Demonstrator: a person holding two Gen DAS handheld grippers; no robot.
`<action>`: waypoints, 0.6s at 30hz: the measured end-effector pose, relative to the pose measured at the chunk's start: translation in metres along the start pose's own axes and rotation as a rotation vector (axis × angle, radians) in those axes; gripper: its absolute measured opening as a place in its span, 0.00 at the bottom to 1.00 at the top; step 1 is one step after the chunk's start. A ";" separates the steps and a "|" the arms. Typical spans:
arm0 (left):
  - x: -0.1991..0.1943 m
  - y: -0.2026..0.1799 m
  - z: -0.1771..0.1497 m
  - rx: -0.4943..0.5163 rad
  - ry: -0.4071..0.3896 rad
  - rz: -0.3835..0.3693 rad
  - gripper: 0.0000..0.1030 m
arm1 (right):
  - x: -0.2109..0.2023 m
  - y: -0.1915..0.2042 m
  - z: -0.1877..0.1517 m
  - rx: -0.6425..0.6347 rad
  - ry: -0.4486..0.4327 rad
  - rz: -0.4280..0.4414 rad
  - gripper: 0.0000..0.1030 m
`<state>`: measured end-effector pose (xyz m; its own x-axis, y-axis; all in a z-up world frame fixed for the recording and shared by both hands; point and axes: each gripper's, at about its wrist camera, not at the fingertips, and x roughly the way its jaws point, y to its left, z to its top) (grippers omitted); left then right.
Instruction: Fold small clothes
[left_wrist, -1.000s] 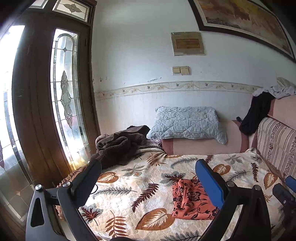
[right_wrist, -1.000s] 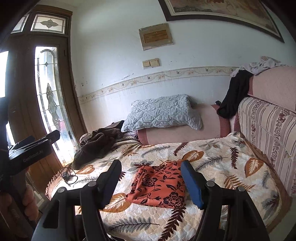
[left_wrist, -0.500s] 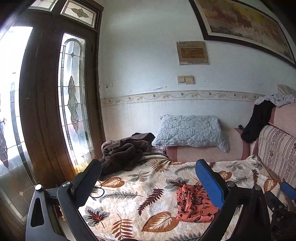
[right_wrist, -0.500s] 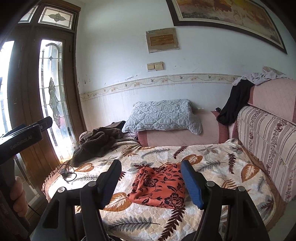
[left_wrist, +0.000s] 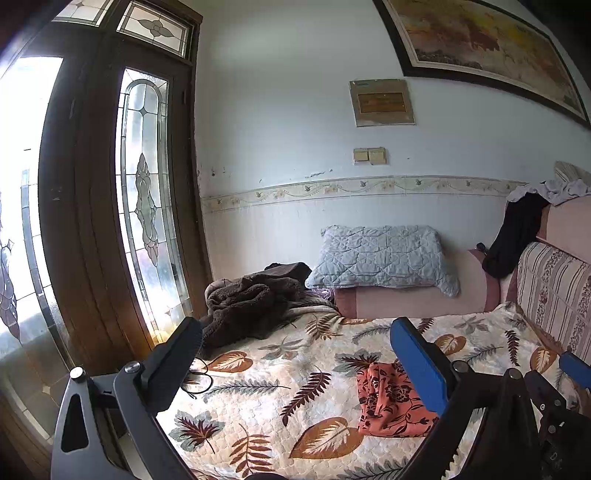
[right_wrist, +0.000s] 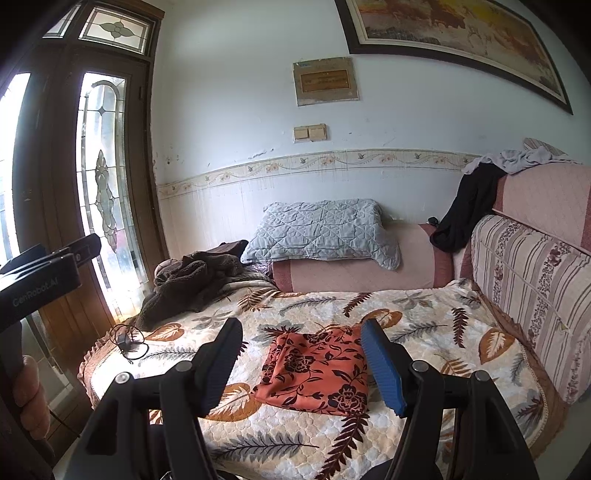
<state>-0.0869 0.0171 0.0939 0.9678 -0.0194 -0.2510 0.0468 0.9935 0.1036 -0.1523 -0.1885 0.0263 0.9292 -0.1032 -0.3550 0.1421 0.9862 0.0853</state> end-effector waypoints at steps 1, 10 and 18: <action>0.001 0.000 -0.001 0.001 0.003 -0.002 0.98 | 0.000 0.000 0.000 0.003 0.001 -0.001 0.68; 0.009 -0.001 -0.008 0.017 0.025 -0.004 0.98 | 0.010 -0.002 -0.004 0.014 0.020 -0.009 0.68; 0.023 -0.004 -0.020 0.022 0.058 -0.005 0.98 | 0.025 -0.007 -0.011 0.036 0.042 -0.016 0.68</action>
<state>-0.0694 0.0144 0.0687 0.9515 -0.0177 -0.3071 0.0580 0.9907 0.1229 -0.1341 -0.1965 0.0064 0.9116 -0.1129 -0.3952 0.1701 0.9790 0.1127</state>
